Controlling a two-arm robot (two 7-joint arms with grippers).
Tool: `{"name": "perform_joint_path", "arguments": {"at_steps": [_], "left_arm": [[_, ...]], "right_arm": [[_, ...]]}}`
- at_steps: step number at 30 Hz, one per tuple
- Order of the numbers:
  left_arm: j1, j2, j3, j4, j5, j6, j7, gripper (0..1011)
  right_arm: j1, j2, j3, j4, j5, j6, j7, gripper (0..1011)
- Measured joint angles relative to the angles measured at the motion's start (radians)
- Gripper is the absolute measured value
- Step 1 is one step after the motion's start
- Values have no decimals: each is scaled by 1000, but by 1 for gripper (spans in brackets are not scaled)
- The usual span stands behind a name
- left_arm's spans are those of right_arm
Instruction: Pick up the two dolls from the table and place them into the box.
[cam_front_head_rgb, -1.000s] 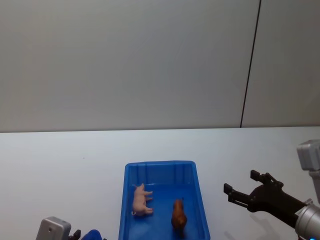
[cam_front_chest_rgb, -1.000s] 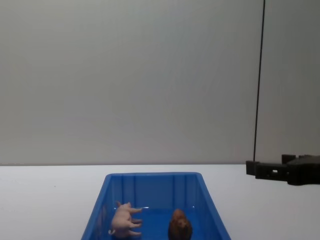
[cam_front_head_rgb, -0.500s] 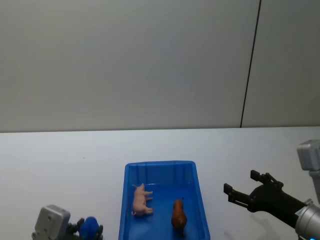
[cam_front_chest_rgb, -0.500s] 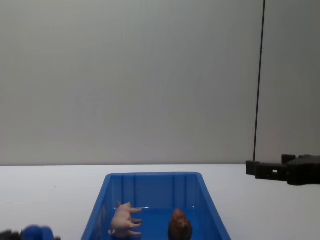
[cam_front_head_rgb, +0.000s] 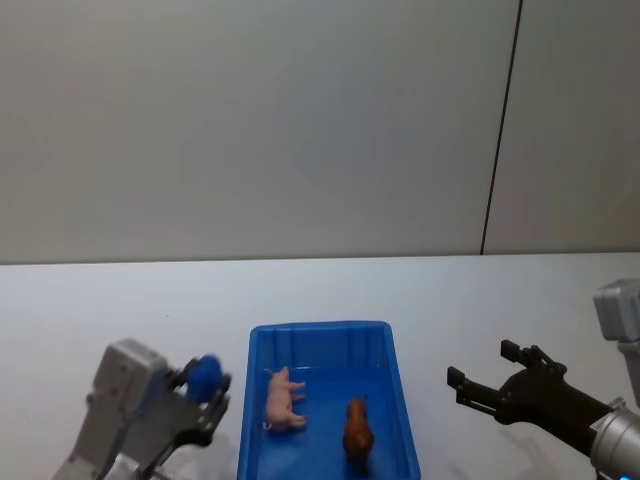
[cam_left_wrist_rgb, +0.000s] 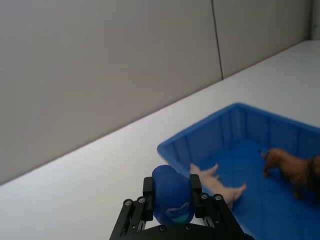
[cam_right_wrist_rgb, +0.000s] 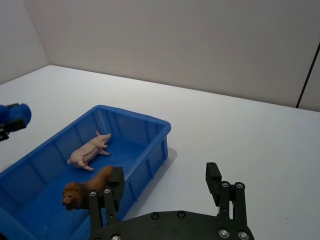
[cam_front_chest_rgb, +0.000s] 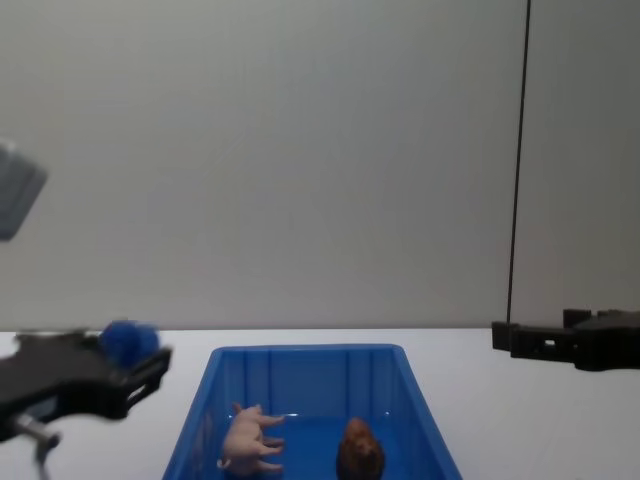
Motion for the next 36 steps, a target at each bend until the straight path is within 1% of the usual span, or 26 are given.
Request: {"name": "perform_joint_path", "arguments": {"at_steps": [1,2,5,6,9,11,12,13,15,16,18,19,20,22,23,25,27,28,31,36], "left_arm": [[-7,-5,1,0,4,0,-5,426],[-23,-16,3,2,19,0,-20,416],[-56,-43,11,11,46,0,-50,393],[-56,-43,11,11,46,0,-50,393],[-101,-82,26,30,78,-1,-88,374],[-120,-101,33,41,91,-1,-104,429],[-139,-119,41,52,103,-2,-122,453],[-146,-127,43,57,106,-2,-126,515],[-164,-144,49,67,117,-2,-141,553],[-177,-157,56,76,125,-2,-153,601],[-189,-169,61,85,132,-2,-163,682],[-194,-174,63,89,136,-2,-168,682],[-206,-186,67,96,142,-1,-179,721],[-219,-198,72,105,150,-1,-191,798],[-223,-201,73,107,153,-1,-195,809],[-234,-211,76,112,158,-1,-204,886],[-238,-214,77,113,160,-1,-210,923],[-242,-216,77,114,162,-3,-214,969],[-246,-218,77,113,164,-11,-221,1003],[-248,-216,73,105,164,-21,-229,1003]], "right_arm": [[0,0,0,0,0,0,0,1001],[0,0,0,0,0,0,0,1001],[0,0,0,0,0,0,0,1001],[0,0,0,0,0,0,0,1001],[0,0,0,0,0,0,0,1001],[0,0,0,0,0,0,0,1001],[0,0,0,0,0,0,0,1001],[0,0,0,0,0,0,0,1001],[0,0,0,0,0,0,0,1001],[0,0,0,0,0,0,0,1001],[0,0,0,0,0,0,0,1001],[0,0,0,0,0,0,0,1001],[0,0,0,0,0,0,0,1001],[0,0,0,0,0,0,0,1001],[0,0,0,0,0,0,0,1001],[0,0,0,0,0,0,0,1001],[0,0,0,0,0,0,0,1001],[0,0,0,0,0,0,0,1001],[0,0,0,0,0,0,0,1001],[0,0,0,0,0,0,0,1001]]}}
